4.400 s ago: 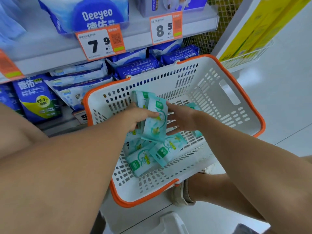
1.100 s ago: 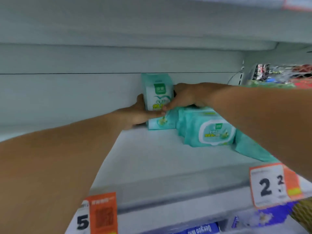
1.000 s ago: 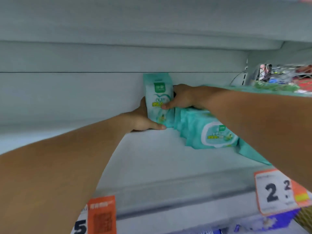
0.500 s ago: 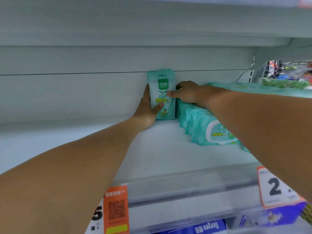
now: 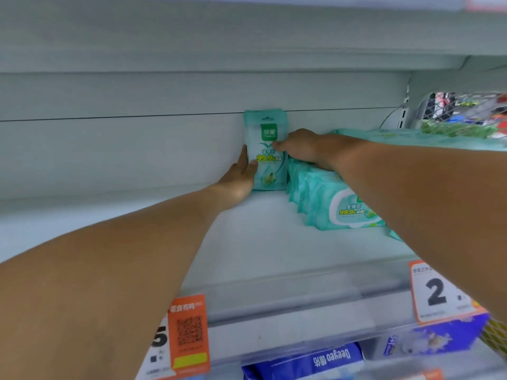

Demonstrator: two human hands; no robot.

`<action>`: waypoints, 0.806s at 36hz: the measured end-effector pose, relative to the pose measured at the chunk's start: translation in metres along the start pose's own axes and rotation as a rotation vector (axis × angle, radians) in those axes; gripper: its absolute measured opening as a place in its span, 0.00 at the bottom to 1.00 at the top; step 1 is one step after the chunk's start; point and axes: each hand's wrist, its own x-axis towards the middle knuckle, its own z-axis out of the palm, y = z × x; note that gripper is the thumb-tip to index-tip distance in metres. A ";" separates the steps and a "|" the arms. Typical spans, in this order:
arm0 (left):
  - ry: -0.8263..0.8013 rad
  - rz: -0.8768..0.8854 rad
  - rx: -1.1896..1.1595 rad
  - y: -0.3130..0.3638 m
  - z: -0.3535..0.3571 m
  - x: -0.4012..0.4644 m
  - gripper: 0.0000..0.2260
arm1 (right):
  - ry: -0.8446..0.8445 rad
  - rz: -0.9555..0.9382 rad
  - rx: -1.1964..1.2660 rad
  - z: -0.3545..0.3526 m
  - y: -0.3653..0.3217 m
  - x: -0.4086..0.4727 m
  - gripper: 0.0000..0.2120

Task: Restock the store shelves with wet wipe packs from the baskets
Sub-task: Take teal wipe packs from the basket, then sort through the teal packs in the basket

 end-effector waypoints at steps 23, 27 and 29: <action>-0.840 0.429 0.717 0.034 0.190 -0.350 0.16 | -0.163 0.320 -0.164 0.147 0.267 -0.443 0.10; -1.350 0.149 1.129 -0.036 0.257 -0.405 0.21 | -0.845 0.513 -0.329 0.216 0.331 -0.511 0.25; -1.372 0.061 1.024 -0.059 0.271 -0.429 0.20 | -0.886 0.497 -0.348 0.241 0.341 -0.530 0.39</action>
